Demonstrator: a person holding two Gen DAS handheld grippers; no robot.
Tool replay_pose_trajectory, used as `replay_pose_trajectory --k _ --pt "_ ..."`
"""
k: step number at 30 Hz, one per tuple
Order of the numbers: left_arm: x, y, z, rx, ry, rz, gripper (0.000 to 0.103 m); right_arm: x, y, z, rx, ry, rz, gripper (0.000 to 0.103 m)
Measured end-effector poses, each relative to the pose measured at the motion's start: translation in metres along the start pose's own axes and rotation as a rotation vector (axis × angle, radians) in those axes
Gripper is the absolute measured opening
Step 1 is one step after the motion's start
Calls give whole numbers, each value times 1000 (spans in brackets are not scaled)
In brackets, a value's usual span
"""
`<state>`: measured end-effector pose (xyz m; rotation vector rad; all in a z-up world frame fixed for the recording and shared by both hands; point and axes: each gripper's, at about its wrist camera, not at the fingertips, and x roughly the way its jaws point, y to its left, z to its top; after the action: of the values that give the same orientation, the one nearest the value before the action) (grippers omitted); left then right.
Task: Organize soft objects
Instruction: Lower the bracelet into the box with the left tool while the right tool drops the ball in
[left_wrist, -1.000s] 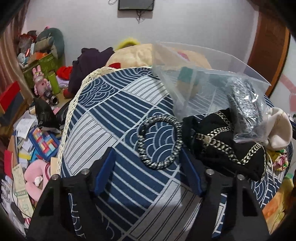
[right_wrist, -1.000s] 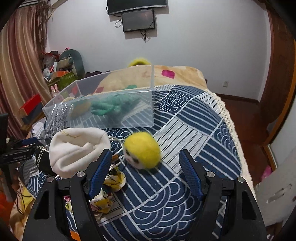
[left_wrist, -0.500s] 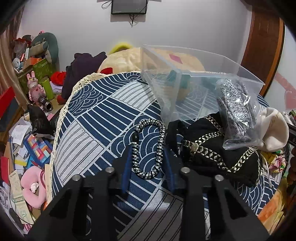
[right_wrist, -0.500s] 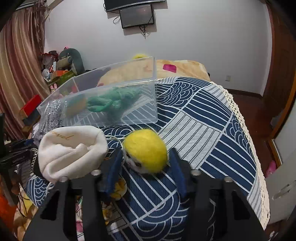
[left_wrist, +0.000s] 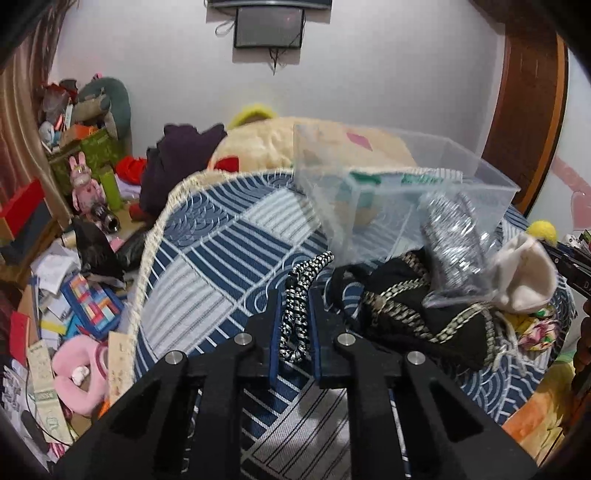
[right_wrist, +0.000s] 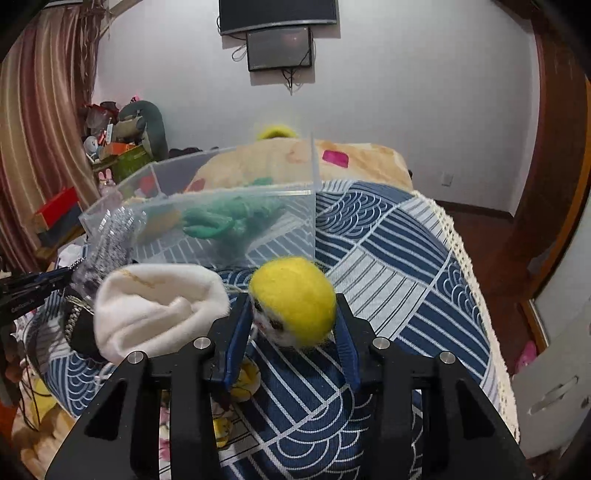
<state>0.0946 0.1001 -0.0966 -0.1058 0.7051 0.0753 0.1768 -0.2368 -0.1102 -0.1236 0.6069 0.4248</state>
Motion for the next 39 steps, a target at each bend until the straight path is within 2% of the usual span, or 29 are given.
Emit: replay_pose_trajectory --k 14,25,32,35,39 --pt "-64 -17 39 0 -178 -43 12 -31 5 26 -19 -129 17 40" --pt "-68 -44 83 5 -274 -123 12 -40 15 70 -37 -255 30 40" --pt "-43 -57 102 -2 -266 -141 12 -20 25 82 -49 -239 53 40" --pt "-25 -62 106 -9 -229 -160 12 -6 25 84 -50 -208 81 40" --pt "-2 -70 108 20 -181 -162 12 11 30 85 -80 -172 71 40"
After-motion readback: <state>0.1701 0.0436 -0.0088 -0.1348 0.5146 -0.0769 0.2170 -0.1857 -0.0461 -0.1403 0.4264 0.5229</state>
